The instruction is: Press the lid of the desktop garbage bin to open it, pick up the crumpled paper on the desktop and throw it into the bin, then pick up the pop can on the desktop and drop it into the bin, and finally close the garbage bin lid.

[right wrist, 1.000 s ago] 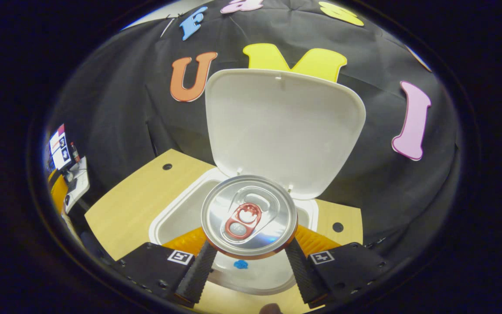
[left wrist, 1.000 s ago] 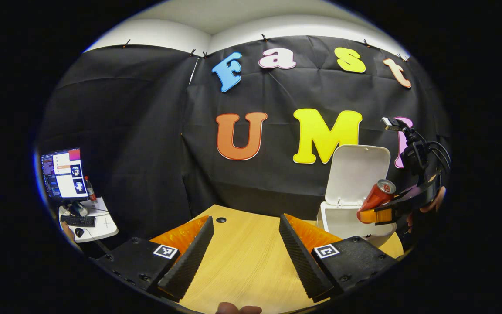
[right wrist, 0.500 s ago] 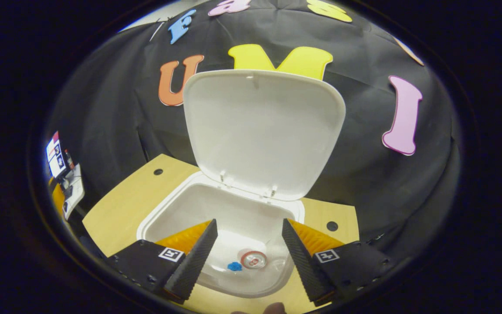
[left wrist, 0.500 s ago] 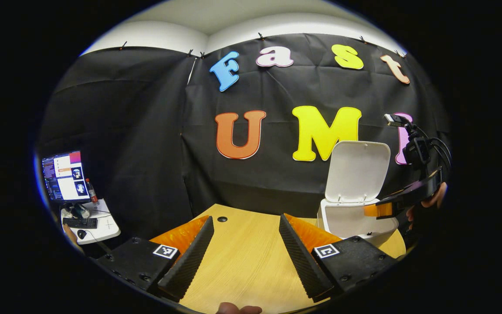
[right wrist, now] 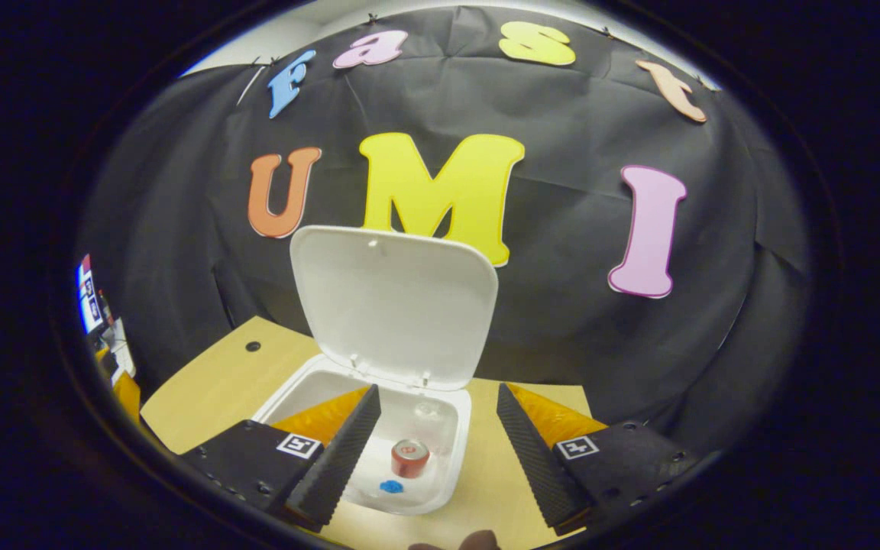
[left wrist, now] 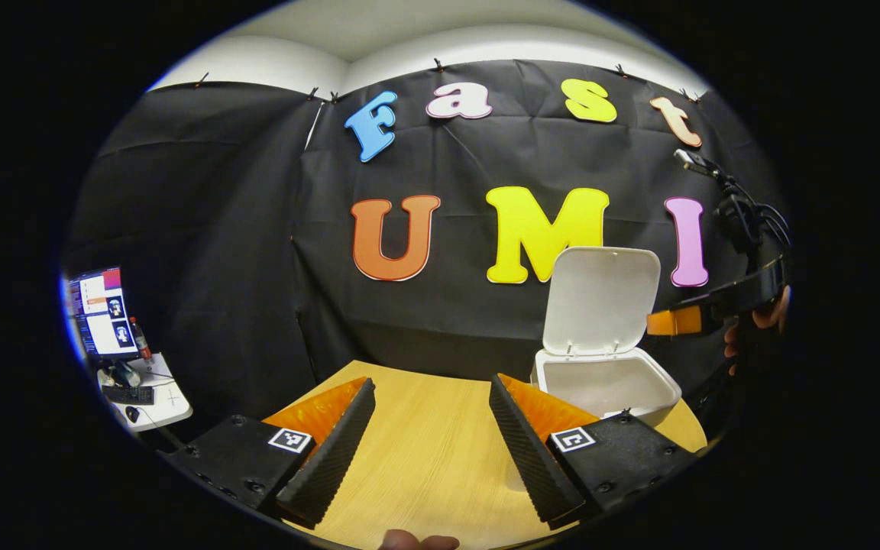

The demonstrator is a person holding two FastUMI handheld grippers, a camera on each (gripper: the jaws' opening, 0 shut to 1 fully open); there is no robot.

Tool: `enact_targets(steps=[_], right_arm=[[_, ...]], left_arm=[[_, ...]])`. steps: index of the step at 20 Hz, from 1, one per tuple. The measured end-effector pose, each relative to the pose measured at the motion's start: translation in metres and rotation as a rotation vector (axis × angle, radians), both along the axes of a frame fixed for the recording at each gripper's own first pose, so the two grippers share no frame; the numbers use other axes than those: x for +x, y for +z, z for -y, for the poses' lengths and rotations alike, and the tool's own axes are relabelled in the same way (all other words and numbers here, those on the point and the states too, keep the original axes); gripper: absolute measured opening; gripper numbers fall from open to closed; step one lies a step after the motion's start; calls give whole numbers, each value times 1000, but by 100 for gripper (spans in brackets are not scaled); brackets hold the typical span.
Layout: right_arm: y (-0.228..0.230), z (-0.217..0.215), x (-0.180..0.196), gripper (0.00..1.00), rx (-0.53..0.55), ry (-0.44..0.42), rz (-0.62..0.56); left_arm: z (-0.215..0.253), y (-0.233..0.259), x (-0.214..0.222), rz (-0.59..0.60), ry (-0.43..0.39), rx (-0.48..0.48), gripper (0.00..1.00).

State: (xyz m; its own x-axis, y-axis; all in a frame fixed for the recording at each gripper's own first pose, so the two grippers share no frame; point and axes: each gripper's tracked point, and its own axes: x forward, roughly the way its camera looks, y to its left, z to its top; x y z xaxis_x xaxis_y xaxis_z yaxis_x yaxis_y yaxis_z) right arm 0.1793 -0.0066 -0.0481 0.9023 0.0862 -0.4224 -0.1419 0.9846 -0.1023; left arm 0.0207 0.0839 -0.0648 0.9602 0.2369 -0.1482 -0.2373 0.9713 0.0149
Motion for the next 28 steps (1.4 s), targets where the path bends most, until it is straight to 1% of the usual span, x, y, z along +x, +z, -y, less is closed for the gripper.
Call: enact_targets(steps=[1,4,7,9,10,11,12,15,17,20,21,22,23,27,28], right_arm=[[10,0,-1,96,5,-6,17],[42,-2,-6,95,25,-21,73],[72,-8,-5,98,31,-28,125],[88,-12,4,98,43,-54,157],[94,-16,11,95,57,-64,167],[101,-21,20,95,67,-71,177],[106,-25,26,98,72,-74,182],[121,-41,47,95,80,-66,210],[121,-48,62,95,85,-69,217],[108,-59,77,95,108,-69,183],[105,-62,81,98,115,-70,176],[102,-64,85,93,115,-72,167],[100,-66,87,97,115,-71,161],[88,-70,92,98,125,-72,123],[85,-70,91,95,129,-76,113]], left_arm=[[3,0,1,2,-12,-5,98],[10,-6,4,17,-40,-16,98],[14,-3,3,29,-61,-18,98],[14,-1,2,40,-69,-10,98],[13,1,3,44,-69,-7,98],[11,2,2,46,-66,-8,98],[9,4,1,47,-60,-8,98],[1,4,-3,46,-39,-1,98],[-5,4,-5,42,-22,4,98],[-11,7,-6,42,1,13,98],[-14,8,-6,45,10,19,98],[-16,7,-7,45,15,21,98],[-18,8,-6,44,21,20,98],[-15,4,-7,35,19,3,98],[-13,5,-8,37,16,1,98]])
